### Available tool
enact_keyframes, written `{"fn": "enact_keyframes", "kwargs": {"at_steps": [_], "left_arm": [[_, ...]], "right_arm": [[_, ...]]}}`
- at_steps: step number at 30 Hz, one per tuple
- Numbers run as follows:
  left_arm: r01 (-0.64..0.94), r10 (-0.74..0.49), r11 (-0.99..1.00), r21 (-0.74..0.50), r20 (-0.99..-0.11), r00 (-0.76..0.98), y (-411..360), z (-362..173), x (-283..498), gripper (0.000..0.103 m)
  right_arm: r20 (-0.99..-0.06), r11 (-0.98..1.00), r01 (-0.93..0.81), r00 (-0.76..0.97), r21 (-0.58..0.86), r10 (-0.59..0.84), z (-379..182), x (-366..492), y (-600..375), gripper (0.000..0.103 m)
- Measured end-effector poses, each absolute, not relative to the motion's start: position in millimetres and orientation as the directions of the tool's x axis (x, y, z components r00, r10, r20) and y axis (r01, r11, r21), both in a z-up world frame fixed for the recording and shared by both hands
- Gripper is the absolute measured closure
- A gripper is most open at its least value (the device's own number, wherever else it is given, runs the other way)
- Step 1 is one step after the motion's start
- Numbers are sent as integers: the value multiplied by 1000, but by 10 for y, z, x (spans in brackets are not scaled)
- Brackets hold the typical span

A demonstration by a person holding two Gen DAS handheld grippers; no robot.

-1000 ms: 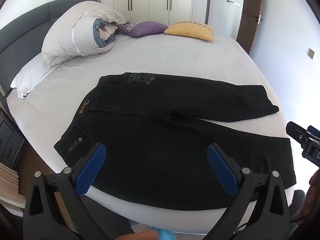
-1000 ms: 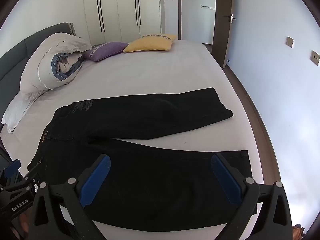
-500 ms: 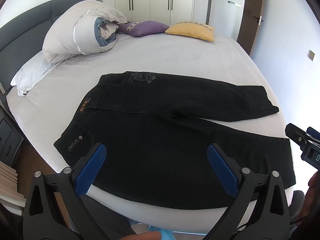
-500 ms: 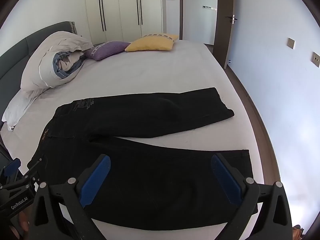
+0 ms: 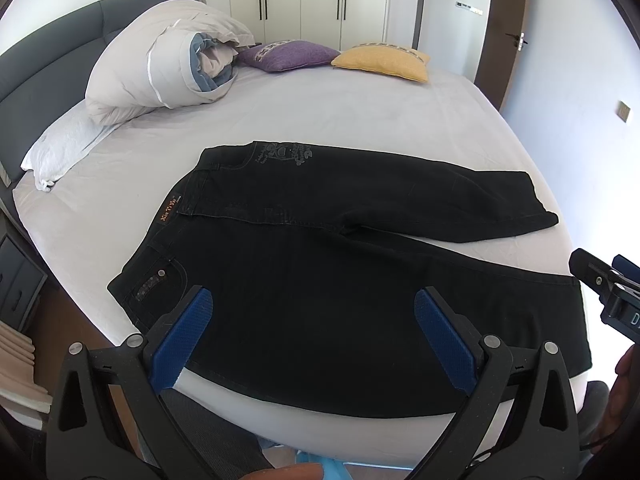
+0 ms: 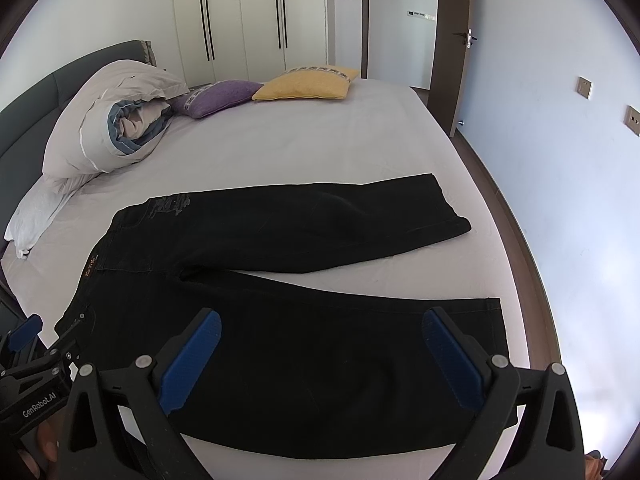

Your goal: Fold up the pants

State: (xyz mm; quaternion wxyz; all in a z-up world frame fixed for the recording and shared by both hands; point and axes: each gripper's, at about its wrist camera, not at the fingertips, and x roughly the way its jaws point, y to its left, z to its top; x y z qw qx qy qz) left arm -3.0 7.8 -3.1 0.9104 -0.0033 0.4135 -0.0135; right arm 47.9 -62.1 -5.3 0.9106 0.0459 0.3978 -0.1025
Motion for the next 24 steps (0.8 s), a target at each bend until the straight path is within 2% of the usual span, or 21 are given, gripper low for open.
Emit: {"fn": "enact_keyframes", "kwargs": {"at_steps": [24], "left_arm": [[23, -28, 1000, -16, -754, 656, 59, -45, -54, 0]], "right_arm": [[-739, 976, 217, 658, 1, -145, -98, 459, -600, 0]]}}
